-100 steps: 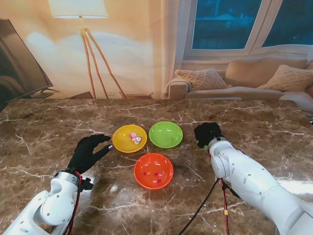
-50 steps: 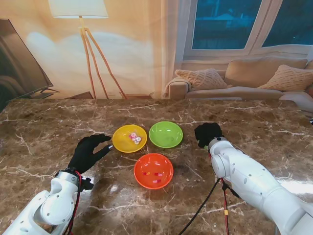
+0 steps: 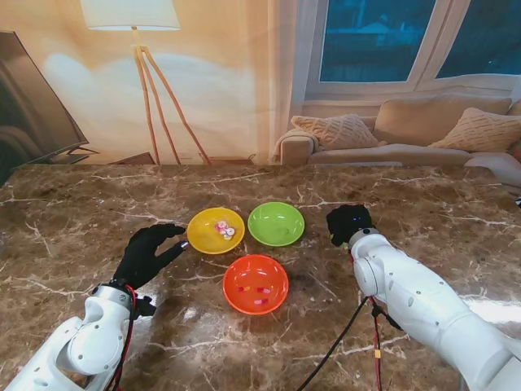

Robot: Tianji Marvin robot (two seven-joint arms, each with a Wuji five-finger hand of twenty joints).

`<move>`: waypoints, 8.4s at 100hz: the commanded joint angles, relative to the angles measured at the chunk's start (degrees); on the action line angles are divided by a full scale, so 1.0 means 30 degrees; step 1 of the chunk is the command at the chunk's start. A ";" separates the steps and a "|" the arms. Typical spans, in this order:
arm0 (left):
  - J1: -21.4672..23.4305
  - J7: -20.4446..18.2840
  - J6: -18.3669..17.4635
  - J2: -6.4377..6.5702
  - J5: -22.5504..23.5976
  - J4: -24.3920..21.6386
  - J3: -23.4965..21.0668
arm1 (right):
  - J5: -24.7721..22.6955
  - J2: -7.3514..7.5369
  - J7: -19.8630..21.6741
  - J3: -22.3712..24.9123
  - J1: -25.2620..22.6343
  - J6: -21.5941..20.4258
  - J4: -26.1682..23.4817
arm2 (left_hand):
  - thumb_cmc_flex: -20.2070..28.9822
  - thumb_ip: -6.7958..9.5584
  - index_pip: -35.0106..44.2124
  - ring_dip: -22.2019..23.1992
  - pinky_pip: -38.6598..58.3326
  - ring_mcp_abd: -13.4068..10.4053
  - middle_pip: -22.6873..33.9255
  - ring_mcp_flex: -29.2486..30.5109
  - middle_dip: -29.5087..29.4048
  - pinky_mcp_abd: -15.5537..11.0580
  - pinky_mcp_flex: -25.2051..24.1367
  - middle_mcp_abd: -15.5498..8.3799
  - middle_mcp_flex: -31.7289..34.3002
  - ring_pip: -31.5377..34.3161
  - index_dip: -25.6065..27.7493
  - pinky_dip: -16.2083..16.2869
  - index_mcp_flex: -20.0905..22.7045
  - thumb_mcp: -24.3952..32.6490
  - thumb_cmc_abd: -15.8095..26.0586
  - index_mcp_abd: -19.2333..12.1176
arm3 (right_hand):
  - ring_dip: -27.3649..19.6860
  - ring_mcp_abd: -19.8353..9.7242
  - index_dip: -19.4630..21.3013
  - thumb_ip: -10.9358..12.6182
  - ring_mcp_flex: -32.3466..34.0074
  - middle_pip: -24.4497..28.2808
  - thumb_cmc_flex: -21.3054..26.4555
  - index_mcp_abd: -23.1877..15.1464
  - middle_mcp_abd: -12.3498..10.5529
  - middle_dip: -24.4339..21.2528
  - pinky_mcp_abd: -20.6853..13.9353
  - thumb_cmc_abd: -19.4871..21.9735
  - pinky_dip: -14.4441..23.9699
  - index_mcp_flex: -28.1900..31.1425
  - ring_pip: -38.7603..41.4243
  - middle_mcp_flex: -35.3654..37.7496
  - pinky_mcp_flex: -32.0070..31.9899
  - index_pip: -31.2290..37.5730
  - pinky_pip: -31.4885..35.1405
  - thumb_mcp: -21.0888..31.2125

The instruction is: Portion candies into small dishes

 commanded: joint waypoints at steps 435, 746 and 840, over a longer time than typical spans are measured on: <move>0.0075 0.0153 -0.0129 -0.0008 0.0103 0.0109 0.0031 | -0.2540 0.1131 0.3047 0.7951 -0.6140 -0.2552 -0.6540 | 0.0022 -0.0189 -0.0052 0.0146 -0.0865 -0.0162 -0.0054 -0.0116 0.0163 -0.0269 -0.0339 0.0238 0.0220 -0.0296 0.0346 0.0252 -0.0102 -0.0478 0.0916 -0.0152 | 0.0271 -0.0694 0.1778 0.2399 -0.0735 -0.0294 -0.2637 0.1904 -0.0946 -0.0211 -0.0061 -0.0793 -0.0207 -0.3996 -0.1040 -0.0392 -0.0067 -0.8857 -0.1205 0.1368; 0.0049 -0.0146 -0.0080 0.0037 -0.0004 0.0095 0.0107 | -0.0275 0.0327 -0.1324 0.4114 -0.3029 -0.3260 -0.0782 | 0.0035 -0.0177 -0.0080 0.0140 -0.1079 -0.0154 -0.0045 -0.0137 0.0236 -0.0321 -0.0328 0.0276 0.0251 -0.0304 0.0346 0.0313 -0.0073 -0.0455 0.0904 -0.0122 | -0.0087 -0.0351 0.4487 0.0263 0.0411 0.1156 0.0854 -0.4319 0.0661 0.0942 -0.0100 0.1781 -0.0349 0.1732 0.0185 0.1636 0.0267 0.1303 0.0169 -0.0340; 0.0015 -0.0102 -0.0169 0.0036 0.0036 0.0151 0.0141 | -0.1054 0.0116 -0.1287 0.6471 -0.4228 -0.4337 -0.5676 | 0.0025 -0.0179 -0.0077 0.0138 -0.1154 -0.0179 -0.0075 -0.0142 0.0239 -0.0332 -0.0351 0.0287 0.0222 -0.0309 0.0344 0.0308 -0.0090 -0.0455 0.0898 -0.0124 | -0.0079 -0.0356 0.5036 0.0254 0.0178 0.1362 0.0777 -0.4519 0.0811 0.1076 -0.0056 0.1716 -0.0333 0.1893 0.0080 0.1503 0.0135 0.1066 0.0015 -0.0118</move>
